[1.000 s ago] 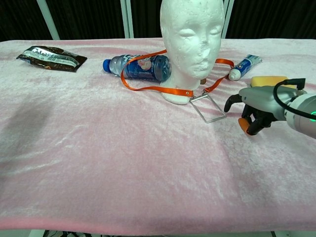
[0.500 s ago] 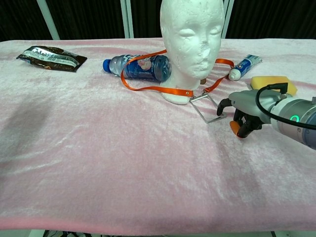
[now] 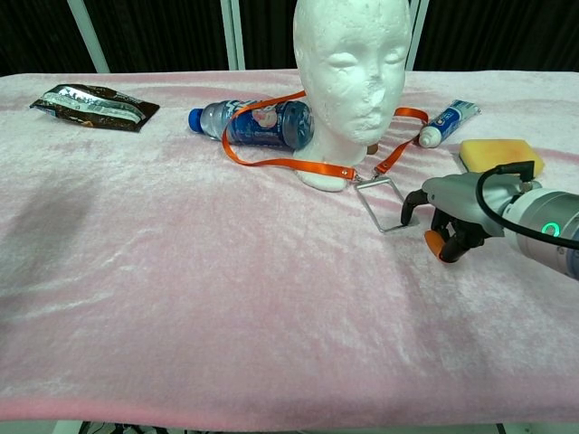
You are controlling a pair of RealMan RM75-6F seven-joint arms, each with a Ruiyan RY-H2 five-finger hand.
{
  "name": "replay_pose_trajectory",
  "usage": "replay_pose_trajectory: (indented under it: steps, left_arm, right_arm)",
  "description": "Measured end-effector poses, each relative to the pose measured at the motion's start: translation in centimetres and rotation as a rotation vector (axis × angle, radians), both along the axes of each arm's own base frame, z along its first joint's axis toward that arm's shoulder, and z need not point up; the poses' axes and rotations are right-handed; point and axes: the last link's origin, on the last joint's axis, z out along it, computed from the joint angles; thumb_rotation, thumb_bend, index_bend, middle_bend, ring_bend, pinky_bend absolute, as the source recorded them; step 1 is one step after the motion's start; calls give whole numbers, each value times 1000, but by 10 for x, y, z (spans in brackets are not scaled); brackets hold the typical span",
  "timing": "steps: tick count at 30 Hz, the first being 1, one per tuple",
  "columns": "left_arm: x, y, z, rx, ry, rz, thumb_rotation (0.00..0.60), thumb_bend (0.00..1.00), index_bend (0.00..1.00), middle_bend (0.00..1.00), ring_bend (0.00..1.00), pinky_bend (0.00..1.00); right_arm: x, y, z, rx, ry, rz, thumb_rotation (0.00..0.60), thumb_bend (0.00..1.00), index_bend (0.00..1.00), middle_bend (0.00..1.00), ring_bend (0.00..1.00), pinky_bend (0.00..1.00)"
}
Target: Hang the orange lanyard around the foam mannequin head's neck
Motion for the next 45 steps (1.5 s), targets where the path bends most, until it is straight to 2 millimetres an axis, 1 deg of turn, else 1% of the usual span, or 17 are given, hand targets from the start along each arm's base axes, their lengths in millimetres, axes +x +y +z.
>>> replay_pose_trajectory:
  steps: [7,13,28,35,39,41,42,44,45]
  left_arm:
    - [0,0,0,-1,-3,4,600,103,180,175,0,9]
    - [0,0,0,-4,-3,4,600,103,179,175,0,8]
    - [-1,1,1,12,-3,6,600,104,180,175,0,8]
    - [-1,2,1,21,-2,6,600,103,180,175,0,8]
    - [-1,2,1,22,-2,5,600,103,179,175,0,8]
    - [-1,2,1,25,-1,6,600,103,179,175,0,8]
    - [-1,2,1,25,-1,6,600,103,180,175,0,8]
    - [-1,2,1,27,0,8,600,103,180,175,0,8]
    - [-1,2,1,28,-1,9,600,103,180,175,0,8]
  right_arm:
    - [1,6,0,20,4,7,600,645,322,749,754,571]
    - [5,18,1,54,5,16,600,649,344,749,757,571]
    - [13,44,7,131,10,30,600,656,350,750,762,572]
    - [16,61,12,180,2,44,600,658,352,750,762,572]
    - [17,66,13,190,0,56,600,658,353,750,762,572]
    - [18,69,14,197,-5,58,600,655,324,748,760,572]
    - [19,70,14,200,-8,58,600,639,280,745,757,572]
    - [19,70,14,198,-15,59,600,568,191,741,754,572]
    - [19,69,14,195,-17,59,600,502,135,739,751,572]
